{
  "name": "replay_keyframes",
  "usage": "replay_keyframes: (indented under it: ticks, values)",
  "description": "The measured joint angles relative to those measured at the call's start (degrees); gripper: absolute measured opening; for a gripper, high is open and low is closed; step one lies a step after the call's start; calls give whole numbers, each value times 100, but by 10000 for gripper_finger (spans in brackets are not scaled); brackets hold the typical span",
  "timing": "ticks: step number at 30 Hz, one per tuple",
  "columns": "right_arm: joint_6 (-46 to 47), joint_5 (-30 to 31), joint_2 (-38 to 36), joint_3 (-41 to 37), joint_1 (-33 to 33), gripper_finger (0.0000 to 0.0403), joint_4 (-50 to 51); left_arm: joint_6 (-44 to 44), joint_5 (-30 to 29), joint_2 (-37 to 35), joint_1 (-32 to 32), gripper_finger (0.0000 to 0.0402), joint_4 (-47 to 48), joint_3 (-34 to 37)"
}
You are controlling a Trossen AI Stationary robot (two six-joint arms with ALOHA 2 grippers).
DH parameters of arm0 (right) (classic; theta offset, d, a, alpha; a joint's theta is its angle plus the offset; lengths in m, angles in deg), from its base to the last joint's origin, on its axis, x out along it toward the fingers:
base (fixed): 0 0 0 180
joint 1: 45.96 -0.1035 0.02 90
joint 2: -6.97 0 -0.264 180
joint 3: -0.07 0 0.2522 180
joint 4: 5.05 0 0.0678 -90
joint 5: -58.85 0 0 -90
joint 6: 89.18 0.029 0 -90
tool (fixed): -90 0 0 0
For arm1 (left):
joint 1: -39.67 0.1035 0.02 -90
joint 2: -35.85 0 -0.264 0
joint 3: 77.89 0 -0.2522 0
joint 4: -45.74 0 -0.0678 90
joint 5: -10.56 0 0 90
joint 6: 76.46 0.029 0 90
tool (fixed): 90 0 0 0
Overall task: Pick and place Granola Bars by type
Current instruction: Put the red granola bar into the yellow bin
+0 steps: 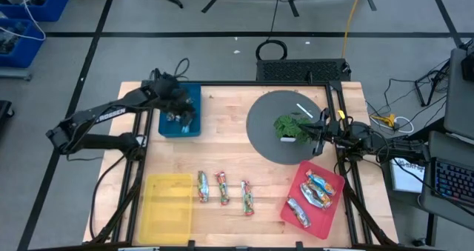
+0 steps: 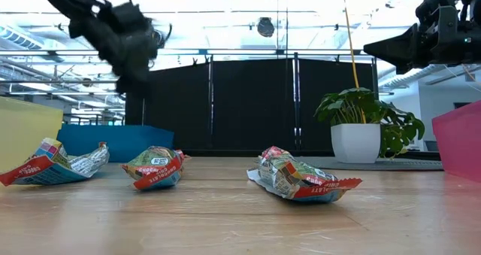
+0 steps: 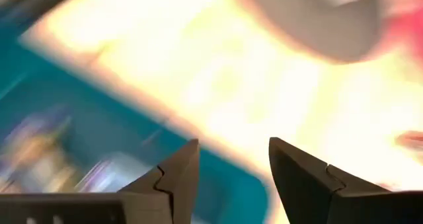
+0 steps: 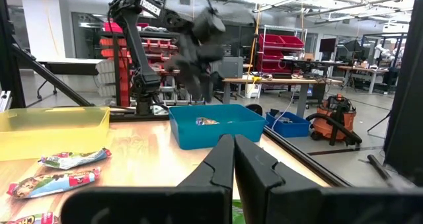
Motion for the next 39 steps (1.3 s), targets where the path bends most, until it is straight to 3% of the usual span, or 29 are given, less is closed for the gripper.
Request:
replay_keyframes:
  ticks: [7, 14, 24, 28, 32, 39]
  values:
    - [1, 0, 0, 0, -1, 6, -1, 1085, 1740, -559, -1138, 186, -1715, -5]
    - [1, 0, 0, 0, 1, 6, 0, 2383, 1833, -744, -2376, 186, -2513, -9]
    - [0, 0, 0, 0, 1, 6, 1, 2045, 553, -210, -3961, 186, -2576, -9]
    - [0, 0, 1, 0, 1, 6, 1, 1853, -320, -41, -4564, 186, -2570, -9]
    - [-1, 0, 2, 0, -1, 6, -1, 1333, -1190, 132, -5071, 186, -2577, -9]
    - [1, 0, 0, 0, -1, 6, -1, 201, -2171, 611, -5886, 186, -2493, -109]
